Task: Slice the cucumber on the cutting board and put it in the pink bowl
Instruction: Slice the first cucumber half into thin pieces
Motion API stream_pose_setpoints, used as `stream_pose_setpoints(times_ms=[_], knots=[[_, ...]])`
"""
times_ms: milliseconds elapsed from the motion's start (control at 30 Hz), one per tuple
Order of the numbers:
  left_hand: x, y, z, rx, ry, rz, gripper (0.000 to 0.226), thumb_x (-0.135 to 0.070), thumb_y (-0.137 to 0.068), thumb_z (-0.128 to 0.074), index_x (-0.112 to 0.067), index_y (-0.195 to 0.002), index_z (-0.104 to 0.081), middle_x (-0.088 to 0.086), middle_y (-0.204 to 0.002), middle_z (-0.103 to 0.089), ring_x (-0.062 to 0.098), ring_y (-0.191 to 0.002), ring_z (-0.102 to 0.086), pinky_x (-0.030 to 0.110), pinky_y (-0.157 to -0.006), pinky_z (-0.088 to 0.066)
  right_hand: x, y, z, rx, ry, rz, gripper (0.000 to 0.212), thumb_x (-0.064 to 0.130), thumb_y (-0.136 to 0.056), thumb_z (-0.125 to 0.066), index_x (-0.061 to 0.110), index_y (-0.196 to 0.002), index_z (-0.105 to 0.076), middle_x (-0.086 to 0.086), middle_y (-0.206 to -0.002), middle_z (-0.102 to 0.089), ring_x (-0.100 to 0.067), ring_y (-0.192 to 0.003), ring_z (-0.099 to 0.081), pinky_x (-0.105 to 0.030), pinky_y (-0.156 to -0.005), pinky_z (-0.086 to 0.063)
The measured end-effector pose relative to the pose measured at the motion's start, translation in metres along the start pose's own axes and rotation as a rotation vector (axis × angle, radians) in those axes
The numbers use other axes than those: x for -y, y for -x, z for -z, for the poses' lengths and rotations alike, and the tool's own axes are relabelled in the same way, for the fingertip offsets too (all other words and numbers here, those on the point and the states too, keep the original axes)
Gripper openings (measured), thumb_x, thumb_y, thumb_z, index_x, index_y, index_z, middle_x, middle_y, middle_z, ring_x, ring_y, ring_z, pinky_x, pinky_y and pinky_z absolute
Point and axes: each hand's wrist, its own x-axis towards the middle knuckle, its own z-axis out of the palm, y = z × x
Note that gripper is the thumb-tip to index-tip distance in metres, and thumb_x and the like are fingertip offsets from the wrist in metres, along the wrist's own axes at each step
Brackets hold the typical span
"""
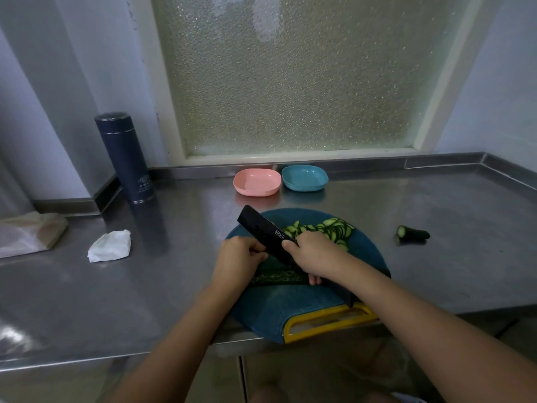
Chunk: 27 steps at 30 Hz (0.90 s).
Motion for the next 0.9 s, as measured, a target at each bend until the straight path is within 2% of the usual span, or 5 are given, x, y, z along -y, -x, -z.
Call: stream_pose_setpoints(times_ms=[267, 500, 633, 733, 900], knots=[[0.002, 0.000, -0.002, -0.033, -0.011, -0.018, 0.015, -0.015, -0.080, -0.071, -0.010, -0.094, -0.073, 0.002, -0.087, -0.071, 0.006, -0.071, -0.057, 0.009, -0.064, -0.038, 0.007, -0.007, -0.004, 0.001, 0.077, -0.031, 0.053, 0.040, -0.101, -0.030, -0.005, -0.104, -0.057, -0.013, -0.050, -0.058, -0.016, -0.032, -0.051, -0.020, -0.038, -0.043], [0.001, 0.000, -0.002, -0.055, 0.016, 0.018, 0.008, -0.015, -0.078, -0.073, -0.009, -0.082, -0.074, 0.001, -0.076, -0.070, 0.009, -0.065, -0.057, 0.019, -0.065, -0.046, 0.001, -0.006, -0.002, 0.012, -0.006, -0.033, 0.053, 0.039, -0.102, -0.029, -0.006, -0.105, -0.057, -0.013, -0.051, -0.059, -0.019, -0.037, -0.054, -0.024, -0.045, -0.048], [0.000, 0.000, -0.002, -0.036, 0.026, 0.022, 0.008, -0.015, -0.079, -0.072, -0.010, -0.085, -0.073, -0.001, -0.078, -0.069, 0.001, -0.060, -0.052, 0.007, -0.057, -0.040, -0.004, -0.005, -0.002, -0.007, -0.009, 0.019, 0.051, 0.041, -0.101, -0.030, -0.001, -0.094, -0.057, -0.014, -0.057, -0.062, -0.019, -0.038, -0.055, -0.021, -0.038, -0.040], [-0.001, 0.000, -0.002, -0.034, 0.029, 0.029, 0.009, -0.014, -0.079, -0.072, -0.009, -0.086, -0.073, 0.002, -0.081, -0.070, 0.005, -0.064, -0.055, 0.002, -0.055, -0.037, -0.003, -0.006, -0.002, -0.012, 0.015, 0.044, 0.048, 0.041, -0.101, -0.031, 0.004, -0.079, -0.053, -0.011, -0.049, -0.058, -0.017, -0.036, -0.054, -0.021, -0.041, -0.041], [-0.001, 0.000, -0.001, -0.034, 0.018, 0.021, 0.008, -0.015, -0.079, -0.072, -0.009, -0.085, -0.073, 0.001, -0.080, -0.069, 0.002, -0.060, -0.051, 0.003, -0.055, -0.038, -0.001, -0.004, 0.000, 0.005, 0.045, 0.037, 0.048, 0.041, -0.101, -0.031, 0.001, -0.094, -0.057, -0.009, -0.048, -0.058, -0.016, -0.034, -0.053, -0.021, -0.042, -0.044]])
